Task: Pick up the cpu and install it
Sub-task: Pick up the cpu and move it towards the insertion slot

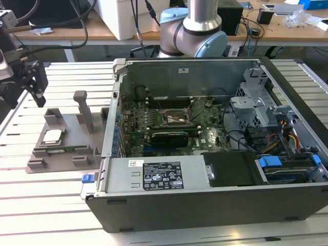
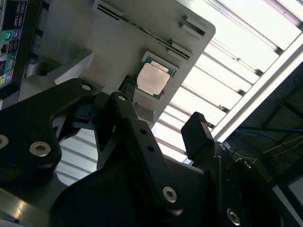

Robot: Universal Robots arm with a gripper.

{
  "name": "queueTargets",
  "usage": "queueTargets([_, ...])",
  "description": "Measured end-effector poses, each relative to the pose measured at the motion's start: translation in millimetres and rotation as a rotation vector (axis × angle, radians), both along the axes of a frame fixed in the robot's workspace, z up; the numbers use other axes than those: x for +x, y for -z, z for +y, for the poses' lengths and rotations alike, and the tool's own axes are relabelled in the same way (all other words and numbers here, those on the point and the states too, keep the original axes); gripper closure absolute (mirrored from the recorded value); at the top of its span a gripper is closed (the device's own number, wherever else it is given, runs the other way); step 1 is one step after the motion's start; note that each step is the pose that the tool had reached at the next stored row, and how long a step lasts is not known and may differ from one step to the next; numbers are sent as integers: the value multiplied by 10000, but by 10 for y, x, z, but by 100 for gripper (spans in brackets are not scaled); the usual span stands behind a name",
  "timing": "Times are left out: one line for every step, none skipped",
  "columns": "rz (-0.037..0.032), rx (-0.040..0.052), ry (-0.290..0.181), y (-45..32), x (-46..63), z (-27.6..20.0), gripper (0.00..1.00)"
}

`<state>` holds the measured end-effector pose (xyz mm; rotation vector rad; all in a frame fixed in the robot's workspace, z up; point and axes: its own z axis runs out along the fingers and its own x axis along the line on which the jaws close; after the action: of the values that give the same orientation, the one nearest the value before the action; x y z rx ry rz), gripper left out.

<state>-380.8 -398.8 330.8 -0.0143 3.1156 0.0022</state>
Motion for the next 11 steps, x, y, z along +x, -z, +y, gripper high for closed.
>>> queueTargets([0,0,0,4,0,0,34])
queueTargets([0,1,0,9,0,0,34])
queueTargets([0,0,0,13,0,0,34])
queueTargets([-1,1,0,17,0,0,34])
queueTargets([-1,1,0,21,0,0,34])
queueTargets([0,1,0,28,0,0,34])
queueTargets([0,0,0,33,0,0,34])
queueTargets([0,0,0,37,0,0,34])
queueTargets([0,0,0,42,0,0,34])
queueTargets([0,0,0,48,0,0,34])
queueTargets([0,0,0,52,0,0,34])
